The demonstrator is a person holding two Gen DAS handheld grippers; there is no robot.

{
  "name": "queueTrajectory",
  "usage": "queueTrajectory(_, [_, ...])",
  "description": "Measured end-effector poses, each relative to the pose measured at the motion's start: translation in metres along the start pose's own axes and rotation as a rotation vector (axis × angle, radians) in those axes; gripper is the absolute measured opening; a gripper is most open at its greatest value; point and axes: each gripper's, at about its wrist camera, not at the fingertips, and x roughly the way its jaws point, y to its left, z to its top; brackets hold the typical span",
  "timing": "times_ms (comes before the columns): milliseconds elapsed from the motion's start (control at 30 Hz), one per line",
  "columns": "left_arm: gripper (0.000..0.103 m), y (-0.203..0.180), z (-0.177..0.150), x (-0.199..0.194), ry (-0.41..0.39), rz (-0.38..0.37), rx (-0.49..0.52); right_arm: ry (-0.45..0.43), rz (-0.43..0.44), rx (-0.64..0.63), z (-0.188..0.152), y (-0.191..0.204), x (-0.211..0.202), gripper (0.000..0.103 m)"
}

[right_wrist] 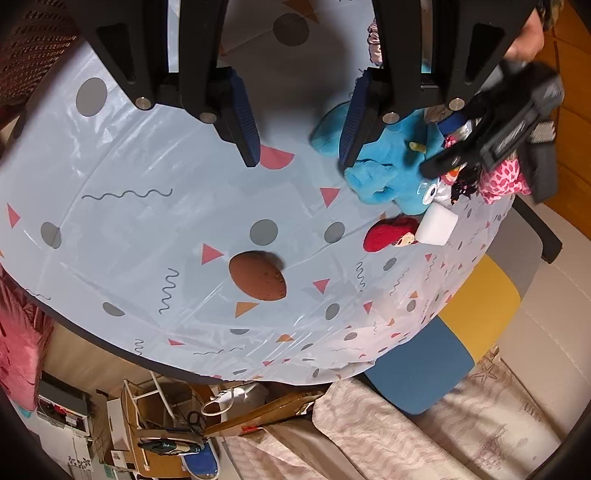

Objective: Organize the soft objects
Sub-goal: 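Lift the blue plush monster with the left gripper while the right gripper grasps the red plush toy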

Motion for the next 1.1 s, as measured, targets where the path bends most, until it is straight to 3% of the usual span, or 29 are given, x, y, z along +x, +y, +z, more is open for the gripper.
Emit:
queueTrajectory(167, [0.098, 0.005, 0.008, 0.022, 0.030, 0.073, -0.066, 0.010, 0.003, -0.006, -0.001, 0.002, 0.002, 0.045])
queueTrajectory(200, [0.093, 0.008, 0.007, 0.029, 0.055, 0.076, -0.075, 0.012, 0.004, -0.007, -0.001, 0.002, 0.003, 0.045])
queueTrajectory(233, [0.080, 0.010, 0.006, 0.030, 0.044, 0.067, -0.073, 0.014, 0.005, -0.009, -0.001, 0.003, 0.003, 0.045])
queueTrajectory(300, [0.077, 0.007, 0.004, 0.024, 0.014, 0.030, -0.022, 0.015, 0.002, -0.008, -0.001, 0.002, 0.003, 0.045])
queueTrajectory(367, [0.077, 0.004, 0.002, 0.016, 0.005, 0.041, 0.019, 0.016, -0.001, -0.004, -0.001, 0.001, 0.004, 0.045])
queueTrajectory(567, [0.077, -0.001, -0.012, -0.042, -0.052, -0.019, 0.123, 0.015, -0.014, 0.011, 0.000, -0.003, 0.003, 0.045])
queueTrajectory(700, [0.077, 0.009, -0.039, -0.094, -0.069, -0.036, 0.187, 0.020, -0.015, 0.026, -0.001, -0.007, 0.003, 0.045])
queueTrajectory(867, [0.077, 0.041, -0.086, -0.130, -0.021, -0.039, 0.236, 0.024, -0.015, 0.029, -0.002, -0.007, 0.003, 0.045])
queueTrajectory(1100, [0.077, 0.113, -0.162, -0.170, 0.028, 0.013, 0.172, 0.039, -0.033, 0.011, -0.004, -0.004, 0.007, 0.045])
